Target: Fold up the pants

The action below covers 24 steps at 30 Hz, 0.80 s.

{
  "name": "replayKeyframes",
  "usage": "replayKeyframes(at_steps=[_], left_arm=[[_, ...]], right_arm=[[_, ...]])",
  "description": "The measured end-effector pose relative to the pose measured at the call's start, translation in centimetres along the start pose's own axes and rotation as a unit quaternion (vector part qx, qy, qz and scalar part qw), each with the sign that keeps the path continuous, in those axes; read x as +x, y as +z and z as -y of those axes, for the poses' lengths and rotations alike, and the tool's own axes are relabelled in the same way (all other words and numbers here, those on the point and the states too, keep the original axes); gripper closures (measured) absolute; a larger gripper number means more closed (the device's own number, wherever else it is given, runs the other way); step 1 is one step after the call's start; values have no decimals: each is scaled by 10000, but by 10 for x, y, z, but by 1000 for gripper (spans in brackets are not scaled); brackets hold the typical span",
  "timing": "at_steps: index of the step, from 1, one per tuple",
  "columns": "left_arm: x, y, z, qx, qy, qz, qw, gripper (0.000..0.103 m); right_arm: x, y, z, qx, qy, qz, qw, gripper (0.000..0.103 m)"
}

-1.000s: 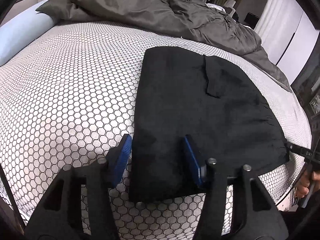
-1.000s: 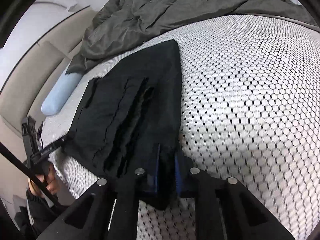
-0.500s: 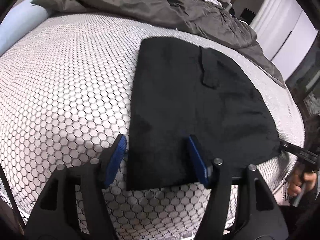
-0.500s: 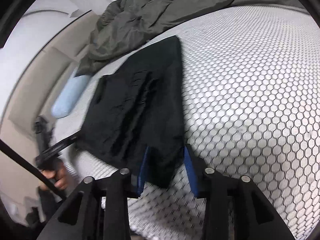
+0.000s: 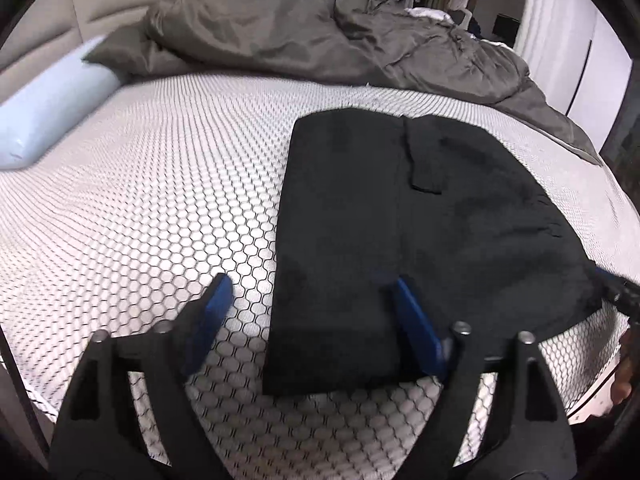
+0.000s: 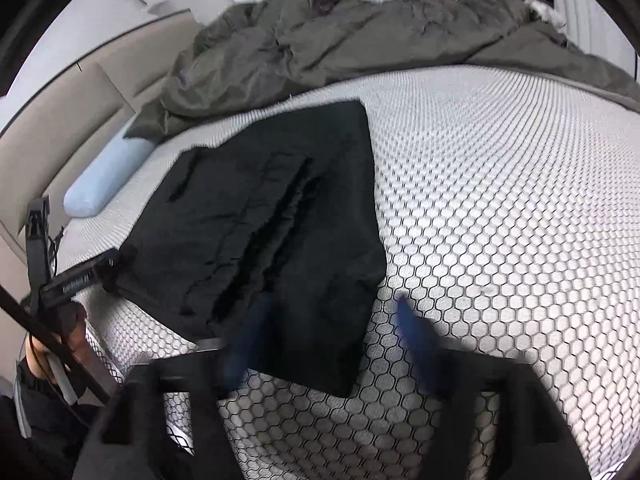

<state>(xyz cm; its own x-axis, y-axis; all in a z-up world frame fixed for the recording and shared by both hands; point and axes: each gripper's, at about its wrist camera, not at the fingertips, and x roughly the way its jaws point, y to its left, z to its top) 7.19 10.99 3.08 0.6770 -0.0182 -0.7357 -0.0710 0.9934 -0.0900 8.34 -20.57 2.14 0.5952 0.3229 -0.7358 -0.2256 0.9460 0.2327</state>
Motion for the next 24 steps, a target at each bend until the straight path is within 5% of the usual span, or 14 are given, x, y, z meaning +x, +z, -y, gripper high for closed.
replayKeyframes(at_steps=[5, 8, 12, 24], left_arm=[[-34, -7, 15, 198, 80, 622, 9978, 1], [-54, -14, 28, 428, 117, 998, 9940, 1], [-70, -22, 39, 546, 7, 1242, 9908, 1], [-122, -43, 54, 571, -236, 1866, 9805, 1]], right_arm=[[-27, -8, -21, -495, -505, 579, 9958, 0], [-36, -12, -37, -817, -607, 922, 9905, 0], [-61, -19, -56, -1210, -523, 1460, 9805, 0], [-87, -30, -68, -1300, -143, 1951, 9720, 0]])
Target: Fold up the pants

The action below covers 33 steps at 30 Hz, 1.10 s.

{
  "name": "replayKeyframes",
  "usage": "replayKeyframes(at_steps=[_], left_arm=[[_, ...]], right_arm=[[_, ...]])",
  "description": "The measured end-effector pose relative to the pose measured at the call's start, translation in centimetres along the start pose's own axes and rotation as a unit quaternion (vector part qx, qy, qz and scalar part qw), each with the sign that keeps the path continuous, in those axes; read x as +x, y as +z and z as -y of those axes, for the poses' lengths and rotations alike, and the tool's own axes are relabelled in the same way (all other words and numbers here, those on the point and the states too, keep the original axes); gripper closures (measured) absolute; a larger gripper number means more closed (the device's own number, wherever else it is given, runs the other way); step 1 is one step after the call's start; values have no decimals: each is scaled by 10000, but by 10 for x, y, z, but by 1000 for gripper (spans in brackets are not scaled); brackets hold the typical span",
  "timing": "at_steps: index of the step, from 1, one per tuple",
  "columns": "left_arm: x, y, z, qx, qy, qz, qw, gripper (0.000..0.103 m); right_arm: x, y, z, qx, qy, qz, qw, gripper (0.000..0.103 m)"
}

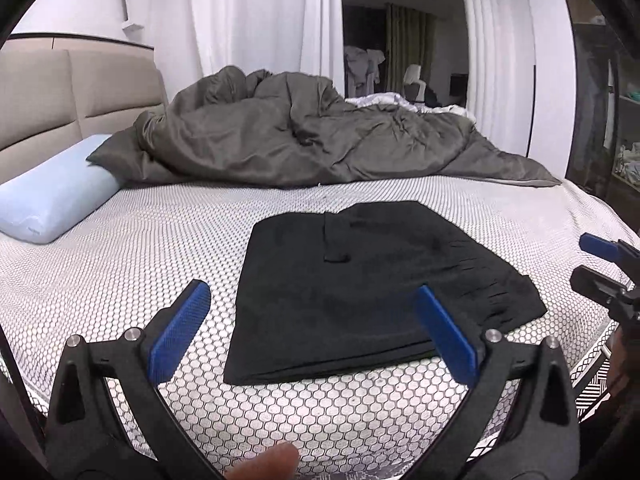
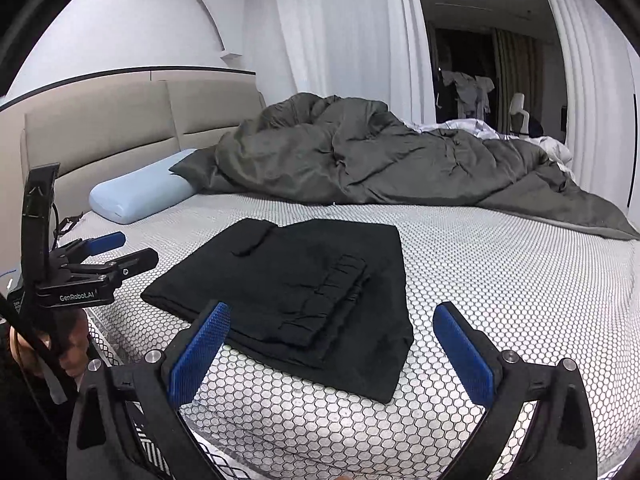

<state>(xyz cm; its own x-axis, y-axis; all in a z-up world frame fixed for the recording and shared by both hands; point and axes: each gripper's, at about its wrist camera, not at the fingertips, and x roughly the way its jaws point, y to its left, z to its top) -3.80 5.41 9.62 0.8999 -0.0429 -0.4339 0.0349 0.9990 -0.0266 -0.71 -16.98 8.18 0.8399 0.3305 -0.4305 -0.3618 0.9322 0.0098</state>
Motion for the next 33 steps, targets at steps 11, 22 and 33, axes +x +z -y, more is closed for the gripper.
replayKeyframes(at_steps=[11, 22, 33], left_arm=[[-1, 2, -2, -17, 35, -12, 10000, 1], [4, 2, -7, -39, 31, -45, 10000, 1], [5, 3, -9, -51, 34, -23, 10000, 1]], right_arm=[[-4, 1, -2, 10, 96, 162, 9998, 0], [-3, 0, -2, -17, 74, 135, 9999, 0], [-4, -2, 1, -61, 69, 134, 9999, 0]])
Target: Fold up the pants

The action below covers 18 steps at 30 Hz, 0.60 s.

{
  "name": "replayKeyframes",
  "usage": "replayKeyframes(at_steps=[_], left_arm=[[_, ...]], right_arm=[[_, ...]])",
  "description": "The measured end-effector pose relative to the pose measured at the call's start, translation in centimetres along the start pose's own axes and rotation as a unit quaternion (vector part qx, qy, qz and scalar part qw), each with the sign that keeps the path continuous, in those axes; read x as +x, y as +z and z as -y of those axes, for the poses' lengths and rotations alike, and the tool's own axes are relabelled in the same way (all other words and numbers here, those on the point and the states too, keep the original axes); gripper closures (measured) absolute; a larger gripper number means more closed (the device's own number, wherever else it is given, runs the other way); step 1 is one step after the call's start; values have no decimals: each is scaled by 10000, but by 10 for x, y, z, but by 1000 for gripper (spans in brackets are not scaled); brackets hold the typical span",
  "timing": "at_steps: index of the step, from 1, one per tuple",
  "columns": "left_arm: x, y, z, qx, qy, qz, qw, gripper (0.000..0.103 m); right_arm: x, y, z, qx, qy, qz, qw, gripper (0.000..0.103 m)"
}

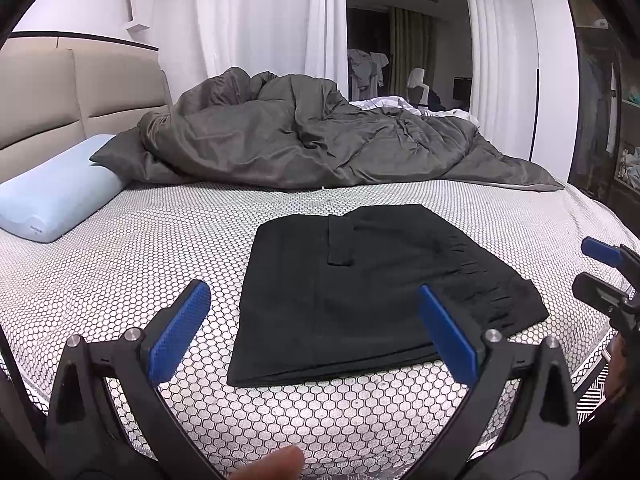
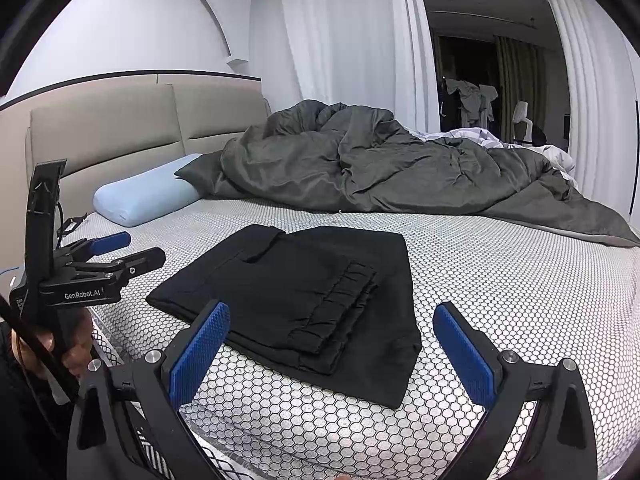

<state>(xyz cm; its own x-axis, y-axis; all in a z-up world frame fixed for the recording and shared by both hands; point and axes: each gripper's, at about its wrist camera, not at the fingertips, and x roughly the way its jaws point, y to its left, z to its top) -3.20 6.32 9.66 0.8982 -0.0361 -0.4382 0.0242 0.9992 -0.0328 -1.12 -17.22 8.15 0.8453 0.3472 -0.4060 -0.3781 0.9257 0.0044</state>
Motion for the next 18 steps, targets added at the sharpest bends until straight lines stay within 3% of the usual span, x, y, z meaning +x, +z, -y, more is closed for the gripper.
replayKeyframes(at_steps=[18], left_arm=[[4, 1, -2, -46, 76, 11, 10000, 1]], right_arm=[[-1, -1, 1, -73, 49, 9, 10000, 0]])
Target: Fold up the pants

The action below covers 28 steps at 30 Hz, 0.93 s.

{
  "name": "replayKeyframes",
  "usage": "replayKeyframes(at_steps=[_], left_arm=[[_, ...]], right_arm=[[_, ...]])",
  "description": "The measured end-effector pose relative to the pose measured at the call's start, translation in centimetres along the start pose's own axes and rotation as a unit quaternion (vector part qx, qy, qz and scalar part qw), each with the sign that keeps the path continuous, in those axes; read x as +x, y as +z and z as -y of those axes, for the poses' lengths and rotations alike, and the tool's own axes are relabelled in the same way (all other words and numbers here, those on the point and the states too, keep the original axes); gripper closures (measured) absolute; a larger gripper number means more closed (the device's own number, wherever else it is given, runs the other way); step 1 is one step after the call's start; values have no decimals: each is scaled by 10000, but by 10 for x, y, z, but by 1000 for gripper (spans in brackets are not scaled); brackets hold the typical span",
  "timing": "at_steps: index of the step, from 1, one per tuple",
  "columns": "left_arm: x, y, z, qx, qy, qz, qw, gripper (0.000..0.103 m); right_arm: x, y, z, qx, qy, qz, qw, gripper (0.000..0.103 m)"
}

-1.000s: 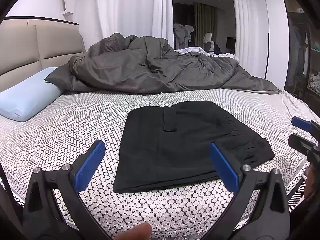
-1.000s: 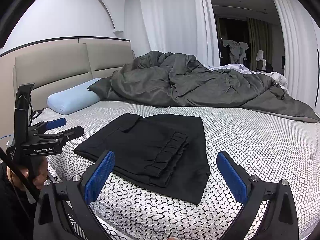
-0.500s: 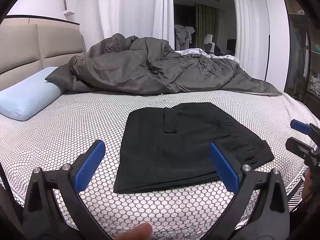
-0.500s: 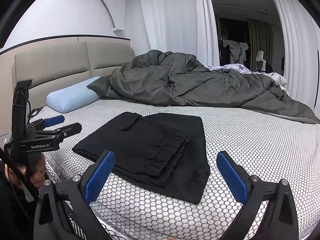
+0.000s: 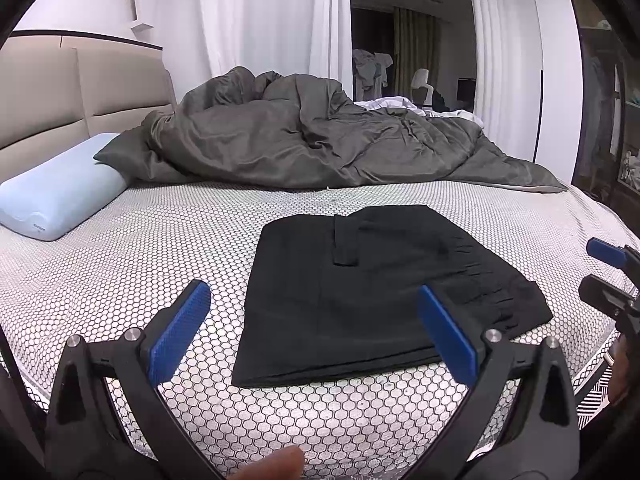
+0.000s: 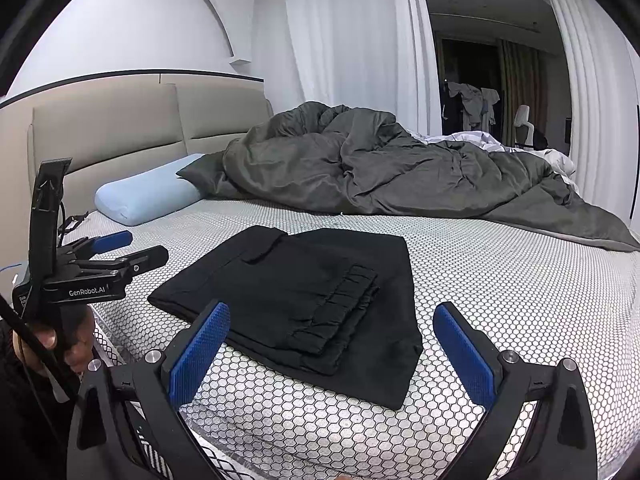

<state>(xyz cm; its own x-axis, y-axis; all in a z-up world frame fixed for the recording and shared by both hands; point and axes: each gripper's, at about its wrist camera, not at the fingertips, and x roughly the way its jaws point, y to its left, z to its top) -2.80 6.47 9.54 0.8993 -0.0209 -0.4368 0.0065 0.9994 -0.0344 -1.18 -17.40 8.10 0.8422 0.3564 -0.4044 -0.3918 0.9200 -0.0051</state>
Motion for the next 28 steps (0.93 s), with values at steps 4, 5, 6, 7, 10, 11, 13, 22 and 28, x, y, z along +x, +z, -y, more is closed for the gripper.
replayKeyframes(at_steps=[4, 5, 6, 7, 10, 11, 13, 22, 28], left_arm=[[-1, -1, 0, -12, 15, 17, 10000, 1], [-1, -1, 0, -14, 12, 17, 10000, 1], [-1, -1, 0, -14, 16, 18, 10000, 1], [-1, -1, 0, -10, 24, 17, 10000, 1], [-2, -1, 0, -2, 30, 25, 10000, 1], [-2, -1, 0, -5, 28, 27, 10000, 1], [-2, -1, -1, -1, 31, 33, 10000, 1], [-3, 0, -2, -18, 47, 45, 10000, 1], [-4, 0, -3, 4, 22, 54, 10000, 1]], right_arm=[[0, 0, -1, -31, 6, -2, 10000, 0], [1, 0, -2, -36, 5, -1, 10000, 0], [1, 0, -2, -44, 2, -2, 10000, 0], [1, 0, -2, -48, -6, -2, 10000, 0], [1, 0, -2, -46, -7, -8, 10000, 0], [1, 0, -2, -52, -10, -8, 10000, 0], [0, 0, -3, -68, -10, -5, 10000, 0], [-1, 0, -4, -109, -22, -9, 9999, 0], [-1, -1, -5, -121, -41, -8, 9999, 0]])
